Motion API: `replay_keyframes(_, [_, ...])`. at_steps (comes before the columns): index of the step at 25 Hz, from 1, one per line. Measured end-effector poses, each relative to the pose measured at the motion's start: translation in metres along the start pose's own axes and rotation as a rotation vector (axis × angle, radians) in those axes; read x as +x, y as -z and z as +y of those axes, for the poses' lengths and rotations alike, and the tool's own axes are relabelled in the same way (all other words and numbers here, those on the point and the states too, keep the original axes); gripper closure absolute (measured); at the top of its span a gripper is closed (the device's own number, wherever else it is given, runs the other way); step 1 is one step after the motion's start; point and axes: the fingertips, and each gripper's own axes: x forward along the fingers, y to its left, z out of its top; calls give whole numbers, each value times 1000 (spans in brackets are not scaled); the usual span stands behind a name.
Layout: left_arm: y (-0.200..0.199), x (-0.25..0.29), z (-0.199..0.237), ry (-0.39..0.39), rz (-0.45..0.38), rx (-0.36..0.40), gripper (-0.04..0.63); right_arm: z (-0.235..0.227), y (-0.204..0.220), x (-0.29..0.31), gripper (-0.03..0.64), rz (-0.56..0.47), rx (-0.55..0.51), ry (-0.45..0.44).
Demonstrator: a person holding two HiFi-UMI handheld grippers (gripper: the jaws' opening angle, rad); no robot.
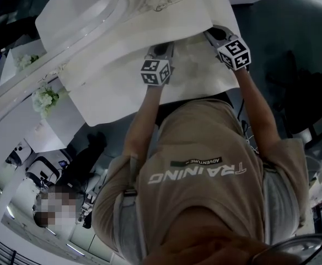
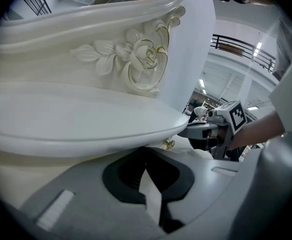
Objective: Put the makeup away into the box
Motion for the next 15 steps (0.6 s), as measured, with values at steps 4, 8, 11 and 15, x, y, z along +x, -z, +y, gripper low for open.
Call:
replay_keyframes(4, [-3,-1,1,15,-2,12,597,0,-3,0,614,-11,-18,27])
replay_keyframes(8, [1,-12,-1,20,-2,3,597,9,1,-3,614,-5,-29,44])
replay_keyframes(11, [8,-32,-6,30,-3,-12,597,19,9,-13,614,17,-19,64])
replay_keyframes(15, [5,-60,1,28,-52,-5,597,37,7,-16,614,30,-57,71])
